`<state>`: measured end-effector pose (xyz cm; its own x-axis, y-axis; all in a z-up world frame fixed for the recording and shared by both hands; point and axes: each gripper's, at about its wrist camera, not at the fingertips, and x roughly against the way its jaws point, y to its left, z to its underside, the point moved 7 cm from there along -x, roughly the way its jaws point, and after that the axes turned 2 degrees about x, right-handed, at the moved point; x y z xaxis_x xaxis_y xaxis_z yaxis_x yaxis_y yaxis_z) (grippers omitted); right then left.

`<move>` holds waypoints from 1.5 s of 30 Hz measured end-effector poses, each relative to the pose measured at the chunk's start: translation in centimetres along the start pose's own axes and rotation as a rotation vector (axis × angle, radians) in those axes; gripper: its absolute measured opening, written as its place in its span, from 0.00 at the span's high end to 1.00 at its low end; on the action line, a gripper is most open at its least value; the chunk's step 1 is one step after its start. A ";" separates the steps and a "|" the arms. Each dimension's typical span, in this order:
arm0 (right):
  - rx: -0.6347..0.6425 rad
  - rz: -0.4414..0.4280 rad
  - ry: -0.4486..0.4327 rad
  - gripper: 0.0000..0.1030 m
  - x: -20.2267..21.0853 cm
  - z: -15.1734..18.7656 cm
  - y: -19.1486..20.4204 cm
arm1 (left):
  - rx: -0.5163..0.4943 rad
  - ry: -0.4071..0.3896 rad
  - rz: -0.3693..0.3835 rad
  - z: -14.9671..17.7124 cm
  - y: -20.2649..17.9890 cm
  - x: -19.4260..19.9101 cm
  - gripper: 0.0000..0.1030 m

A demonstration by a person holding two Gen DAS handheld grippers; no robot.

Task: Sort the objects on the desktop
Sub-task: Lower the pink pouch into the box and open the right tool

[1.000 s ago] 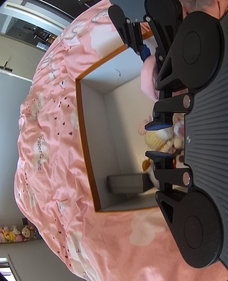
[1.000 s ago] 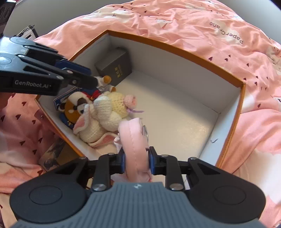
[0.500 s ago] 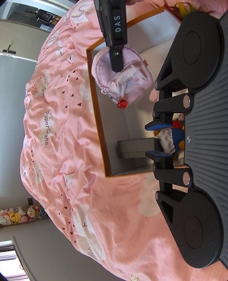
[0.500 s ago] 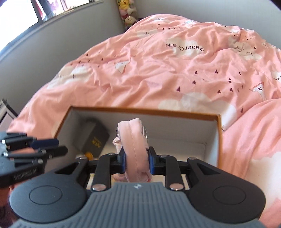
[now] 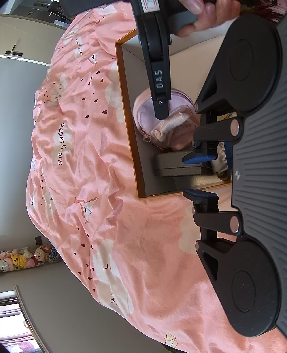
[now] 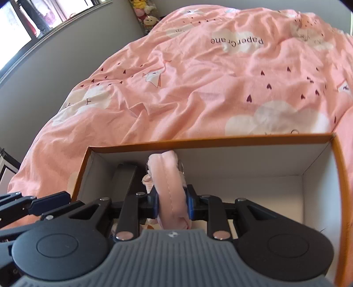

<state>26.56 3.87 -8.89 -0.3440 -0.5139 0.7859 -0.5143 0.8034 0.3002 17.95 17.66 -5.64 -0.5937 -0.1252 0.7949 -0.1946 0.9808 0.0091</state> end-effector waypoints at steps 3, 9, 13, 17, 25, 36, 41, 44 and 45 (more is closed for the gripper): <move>-0.050 -0.006 -0.004 0.76 -0.4 0.0 0.5 | 0.008 0.002 0.000 0.0 0.3 -0.1 0.72; -0.025 -0.078 0.000 0.67 -0.5 0.1 2.2 | 0.018 0.010 0.005 0.2 0.7 -0.3 0.72; 0.032 -0.120 -0.007 0.57 0.3 0.1 2.1 | 0.021 0.014 0.006 0.5 1.0 -0.3 0.72; 0.192 -0.159 0.007 0.42 1.4 0.8 2.5 | 0.025 0.014 0.020 0.7 1.0 -0.3 0.72; 0.504 -0.091 0.100 0.67 0.4 3.6 1.8 | 0.029 0.050 0.039 1.4 1.0 -0.5 0.72; 0.469 -0.121 0.102 0.85 -2.8 3.5 2.4 | 0.045 0.072 0.067 1.6 1.1 -1.1 0.74; 0.427 -0.151 0.118 0.87 -3.5 3.4 3.5 | 0.044 0.073 0.066 1.7 1.1 -1.2 0.74; 0.432 -0.147 0.120 0.87 -3.7 3.5 4.2 | 0.045 0.075 0.065 1.7 1.1 -1.3 0.74; 0.427 -0.144 0.123 0.87 -3.7 3.6 4.2 | 0.047 0.075 0.065 1.7 1.1 -1.3 0.74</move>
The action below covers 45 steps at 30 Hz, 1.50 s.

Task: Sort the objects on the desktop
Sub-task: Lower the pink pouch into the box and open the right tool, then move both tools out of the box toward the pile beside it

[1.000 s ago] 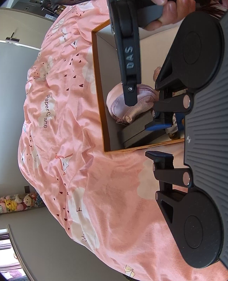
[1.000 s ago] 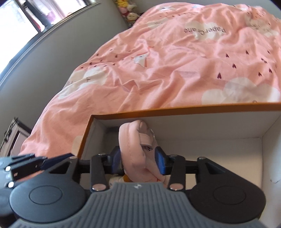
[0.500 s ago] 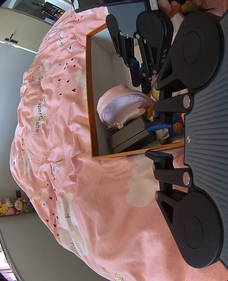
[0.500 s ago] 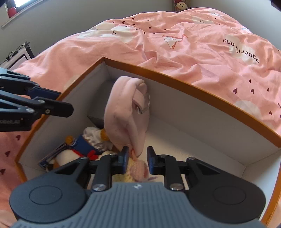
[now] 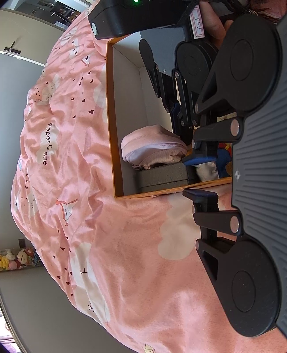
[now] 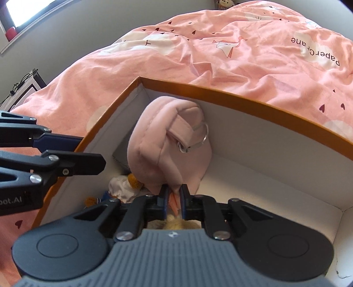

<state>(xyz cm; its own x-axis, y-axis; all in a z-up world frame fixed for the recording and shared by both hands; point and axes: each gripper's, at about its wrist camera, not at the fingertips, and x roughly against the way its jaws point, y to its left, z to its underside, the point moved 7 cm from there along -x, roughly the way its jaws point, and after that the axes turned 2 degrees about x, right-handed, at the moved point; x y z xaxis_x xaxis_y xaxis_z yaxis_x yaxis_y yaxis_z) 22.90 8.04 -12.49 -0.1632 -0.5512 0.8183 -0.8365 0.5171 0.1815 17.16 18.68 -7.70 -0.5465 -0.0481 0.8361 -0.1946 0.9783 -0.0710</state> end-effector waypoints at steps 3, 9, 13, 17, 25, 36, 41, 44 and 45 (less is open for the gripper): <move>-0.018 0.004 0.003 0.86 0.1 0.1 -0.2 | 0.006 -0.003 0.002 -0.1 0.1 0.0 0.74; -0.033 0.124 -0.019 0.75 1.6 1.1 -0.4 | 0.007 -0.044 -0.013 -0.3 0.0 0.4 0.74; -0.054 0.223 -0.098 0.65 4.2 1.8 -0.4 | -0.009 -0.087 -0.037 -0.3 -0.6 1.2 0.74; -0.072 0.295 -0.224 0.53 7.6 2.4 0.7 | -0.057 -0.173 -0.071 0.1 -1.8 2.7 0.74; -0.053 0.356 -0.350 0.50 12.0 4.4 3.4 | -0.093 -0.270 -0.112 0.8 -4.7 5.6 0.72; -0.099 0.454 -0.379 0.48 16.9 10.1 2.7 | -0.137 -0.267 -0.057 4.9 -7.8 8.1 0.68; -0.159 0.483 -0.369 0.47 18.7 13.1 2.7 | -0.150 -0.201 0.035 7.2 -9.6 8.3 0.68; -0.181 0.485 -0.368 0.45 19.7 14.6 2.8 | -0.179 -0.175 0.051 8.6 -10.7 8.1 0.68; -0.193 0.482 -0.368 0.44 20.1 15.1 2.7 | -0.188 -0.168 0.055 9.1 -11.0 8.2 0.68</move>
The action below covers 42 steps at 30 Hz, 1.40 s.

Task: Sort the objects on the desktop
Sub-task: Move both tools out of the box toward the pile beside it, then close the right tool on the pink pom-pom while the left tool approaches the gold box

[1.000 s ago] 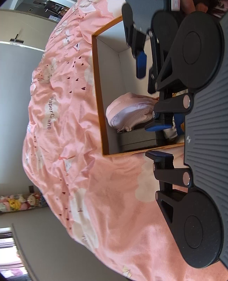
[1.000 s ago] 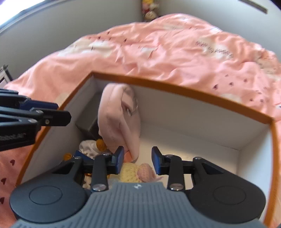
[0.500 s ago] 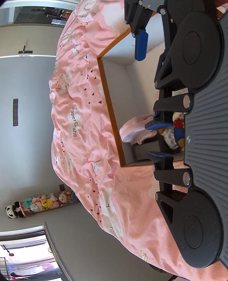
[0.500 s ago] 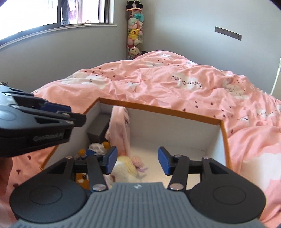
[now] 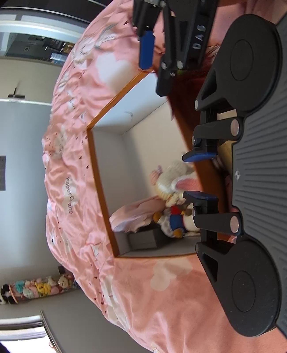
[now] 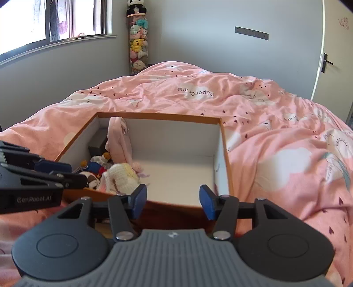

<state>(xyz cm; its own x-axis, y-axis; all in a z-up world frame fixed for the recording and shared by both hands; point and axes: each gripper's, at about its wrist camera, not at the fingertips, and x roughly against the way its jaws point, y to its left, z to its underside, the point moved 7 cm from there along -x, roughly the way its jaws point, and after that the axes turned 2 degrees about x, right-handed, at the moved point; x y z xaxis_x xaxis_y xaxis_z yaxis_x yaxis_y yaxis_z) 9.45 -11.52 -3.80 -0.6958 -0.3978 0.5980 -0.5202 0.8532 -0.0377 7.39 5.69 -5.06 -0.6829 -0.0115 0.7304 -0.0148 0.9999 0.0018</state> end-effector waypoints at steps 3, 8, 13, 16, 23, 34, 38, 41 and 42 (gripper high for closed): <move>-0.050 -0.019 0.012 0.42 1.1 1.0 -1.1 | -0.005 0.020 0.035 1.0 -1.0 0.4 0.68; -0.135 -0.070 0.076 0.43 1.6 3.1 -2.6 | 0.010 0.061 0.100 2.4 -2.3 0.7 0.63; -0.181 -0.119 0.151 0.43 1.5 5.0 -2.7 | -0.026 0.127 0.108 4.1 -3.6 0.1 0.57; -0.169 -0.179 0.209 0.43 0.9 6.0 -1.8 | -0.073 0.186 0.087 5.1 -4.3 -0.4 0.51; -0.064 -0.282 0.332 0.50 -0.4 7.7 1.4 | -0.068 0.257 0.086 6.4 -4.1 -0.6 0.50; 0.030 -0.358 0.363 0.51 -2.7 6.4 3.8 | 0.055 0.318 0.044 6.2 0.2 -1.0 0.49; 0.012 -0.447 0.438 0.48 -4.3 6.5 5.5 | 0.060 0.327 0.035 6.0 1.6 -0.8 0.49; -0.067 -0.475 0.528 0.40 -6.2 7.3 5.8 | 0.073 0.352 0.043 6.4 2.4 -1.0 0.49; -0.102 -0.483 0.564 0.40 -6.8 7.7 6.0 | 0.074 0.355 0.041 6.5 2.5 -1.1 0.49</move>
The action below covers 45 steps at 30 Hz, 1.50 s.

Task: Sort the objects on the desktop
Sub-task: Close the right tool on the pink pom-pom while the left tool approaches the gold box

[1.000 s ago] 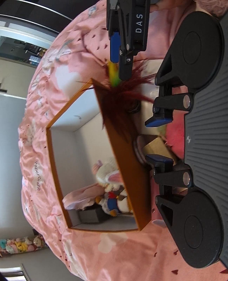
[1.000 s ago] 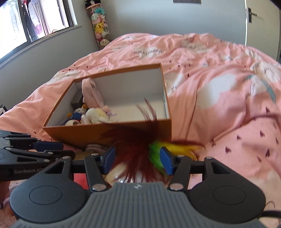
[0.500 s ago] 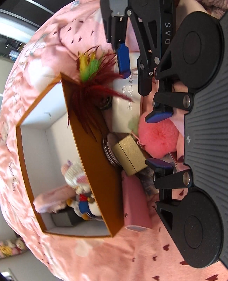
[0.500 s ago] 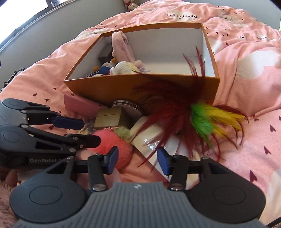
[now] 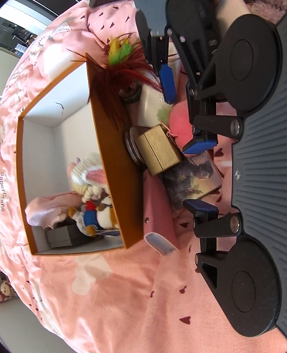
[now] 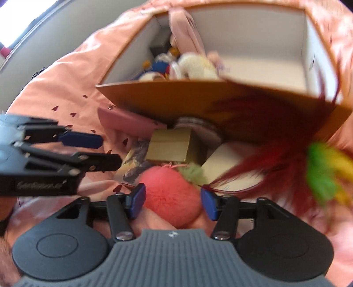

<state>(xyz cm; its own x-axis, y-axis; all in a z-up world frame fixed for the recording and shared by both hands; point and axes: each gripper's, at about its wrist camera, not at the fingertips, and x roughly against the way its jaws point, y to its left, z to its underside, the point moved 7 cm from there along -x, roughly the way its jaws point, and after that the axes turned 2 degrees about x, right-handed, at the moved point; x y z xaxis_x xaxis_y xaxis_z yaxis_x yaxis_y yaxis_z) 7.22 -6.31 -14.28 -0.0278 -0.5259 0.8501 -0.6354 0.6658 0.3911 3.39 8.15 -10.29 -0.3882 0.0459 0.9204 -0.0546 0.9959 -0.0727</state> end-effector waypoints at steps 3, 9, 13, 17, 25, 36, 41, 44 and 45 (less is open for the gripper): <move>-0.085 -0.053 0.071 0.36 -1.7 0.6 -0.5 | 0.001 0.010 0.000 0.2 0.1 -0.4 0.49; -0.077 -0.048 0.098 0.36 -3.3 0.6 0.4 | -0.003 0.014 0.003 0.6 0.0 -0.6 0.49; -0.058 -0.040 0.102 0.44 -3.9 0.7 1.0 | -0.007 0.011 0.002 0.6 0.0 -0.5 0.49; -0.077 -0.056 0.087 0.58 -3.4 1.3 1.1 | -0.010 0.009 -0.003 0.6 -0.1 -0.5 0.49; -0.070 -0.042 -0.018 0.97 0.2 2.2 1.7 | -0.004 -0.022 0.028 0.3 -0.4 0.0 0.49; -0.067 0.006 -0.131 0.99 4.7 1.6 -0.6 | -0.029 -0.035 0.046 0.2 -1.4 0.2 0.49; -0.080 0.087 -0.236 0.99 7.4 0.1 -1.6 | -0.007 -0.060 0.065 -0.4 -1.8 0.2 0.49; -0.078 0.147 -0.285 1.00 9.1 -0.6 -2.6 | 0.032 -0.069 0.085 -0.9 -1.8 0.1 0.47; -0.076 0.167 -0.294 1.00 9.3 -0.9 -2.9 | 0.048 -0.068 0.097 -1.1 -1.8 0.0 0.45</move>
<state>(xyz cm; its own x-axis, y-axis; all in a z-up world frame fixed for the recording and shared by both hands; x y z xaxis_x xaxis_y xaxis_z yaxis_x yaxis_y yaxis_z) 9.49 -12.67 -7.22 -0.3549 -0.5294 0.7706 -0.5447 0.7870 0.2898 4.52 6.42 -9.76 -0.4549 0.1352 0.8802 -0.0566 0.9820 -0.1801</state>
